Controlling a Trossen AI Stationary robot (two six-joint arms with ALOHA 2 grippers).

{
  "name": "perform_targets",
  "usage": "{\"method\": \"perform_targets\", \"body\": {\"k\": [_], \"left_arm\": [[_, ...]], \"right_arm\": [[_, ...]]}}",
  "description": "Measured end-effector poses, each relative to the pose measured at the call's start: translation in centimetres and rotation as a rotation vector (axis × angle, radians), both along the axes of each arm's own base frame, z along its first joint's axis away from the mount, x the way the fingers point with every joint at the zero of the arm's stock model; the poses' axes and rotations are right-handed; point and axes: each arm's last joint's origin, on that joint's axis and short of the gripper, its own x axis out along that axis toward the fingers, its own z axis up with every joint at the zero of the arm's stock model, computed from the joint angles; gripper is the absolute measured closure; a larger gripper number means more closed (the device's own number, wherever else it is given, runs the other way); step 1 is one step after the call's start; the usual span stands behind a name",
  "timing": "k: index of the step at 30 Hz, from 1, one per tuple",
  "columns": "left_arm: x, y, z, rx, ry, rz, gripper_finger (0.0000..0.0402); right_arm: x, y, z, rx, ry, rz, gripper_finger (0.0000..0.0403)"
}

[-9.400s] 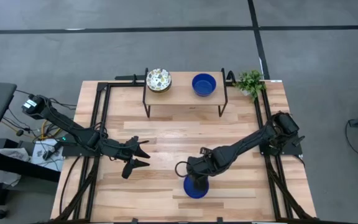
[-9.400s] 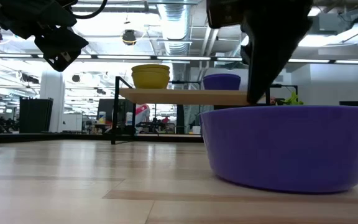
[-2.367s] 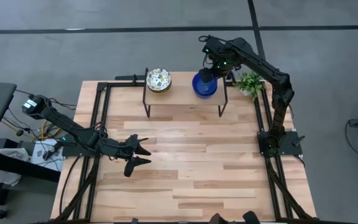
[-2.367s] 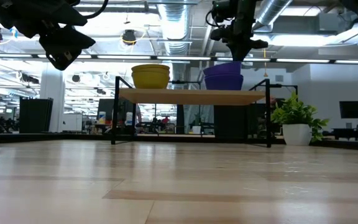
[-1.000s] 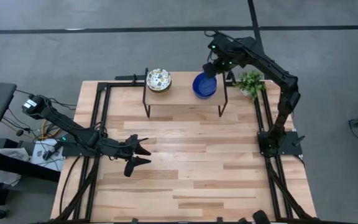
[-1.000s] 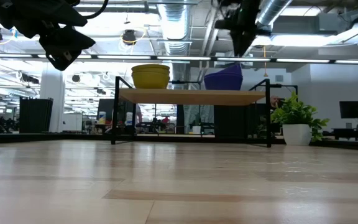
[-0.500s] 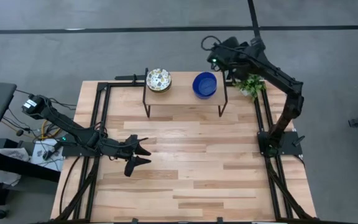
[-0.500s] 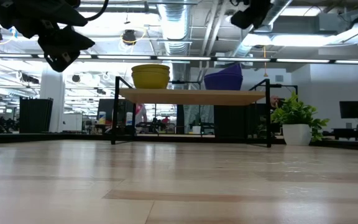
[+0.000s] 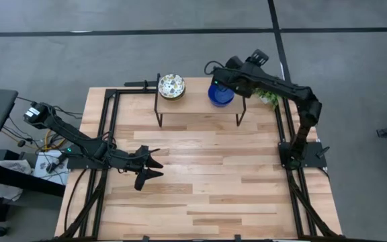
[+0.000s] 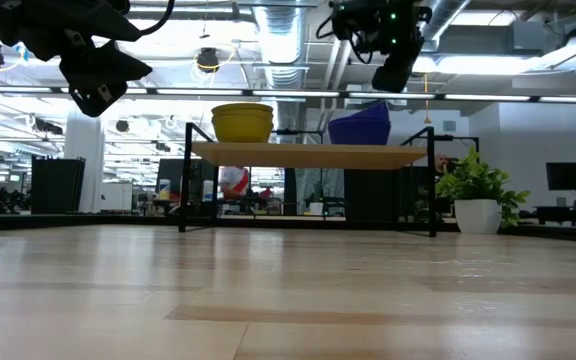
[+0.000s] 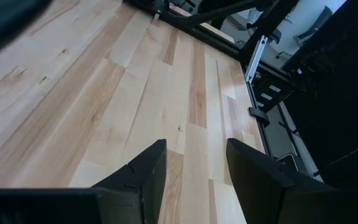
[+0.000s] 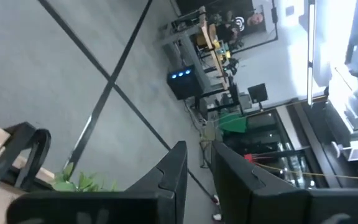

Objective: Pick & Place Mini bowls
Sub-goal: Stack the blue bowl on top of the blue bowl on the shelf, then return to Home Position

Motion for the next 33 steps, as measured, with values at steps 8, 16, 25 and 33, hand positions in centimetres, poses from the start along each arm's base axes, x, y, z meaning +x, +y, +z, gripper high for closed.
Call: {"method": "perform_targets", "body": {"k": [8,16,25,33], "left_arm": [[0.0,0.0,0.0,0.003,-0.001,-0.001,0.0236],[0.0,0.0,0.0,0.003,-0.001,0.000,0.0236],[0.0,0.0,0.0,0.003,-0.001,0.000,0.0236],[0.0,0.0,0.0,0.007,-0.001,-0.001,0.0236]], "right_arm": [[0.3,-0.1,-1.5,0.003,0.005,0.001,0.0340],[0.8,-0.4,-3.1,0.068,0.061,0.038,0.0340],[0.4,-0.1,-2.4,0.043,0.097,0.041,0.0340],[-1.1,2.7,1.8,-0.076,-0.121,0.069,0.0340]]}}
